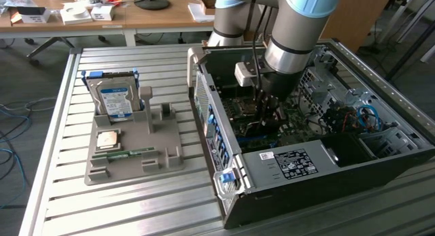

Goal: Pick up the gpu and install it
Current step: 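Insert the gpu into the slot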

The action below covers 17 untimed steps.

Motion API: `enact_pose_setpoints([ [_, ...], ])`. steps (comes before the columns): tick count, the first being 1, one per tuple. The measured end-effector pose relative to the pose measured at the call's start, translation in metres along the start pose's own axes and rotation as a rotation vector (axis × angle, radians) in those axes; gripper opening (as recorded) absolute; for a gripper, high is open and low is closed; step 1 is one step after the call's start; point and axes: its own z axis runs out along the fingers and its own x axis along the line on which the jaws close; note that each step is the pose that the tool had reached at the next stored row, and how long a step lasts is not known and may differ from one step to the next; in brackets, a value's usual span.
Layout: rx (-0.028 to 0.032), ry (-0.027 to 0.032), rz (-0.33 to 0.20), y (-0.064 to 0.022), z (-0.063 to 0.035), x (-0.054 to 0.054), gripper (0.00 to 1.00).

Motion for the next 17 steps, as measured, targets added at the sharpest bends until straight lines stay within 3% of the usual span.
enact_pose_setpoints([
  [11,0.0000,-0.0001,0.000,0.0000,-0.0451,-0.001,0.34],
  [17,-0.0001,0.0000,0.000,0.0001,-0.0614,-0.002,0.34],
])
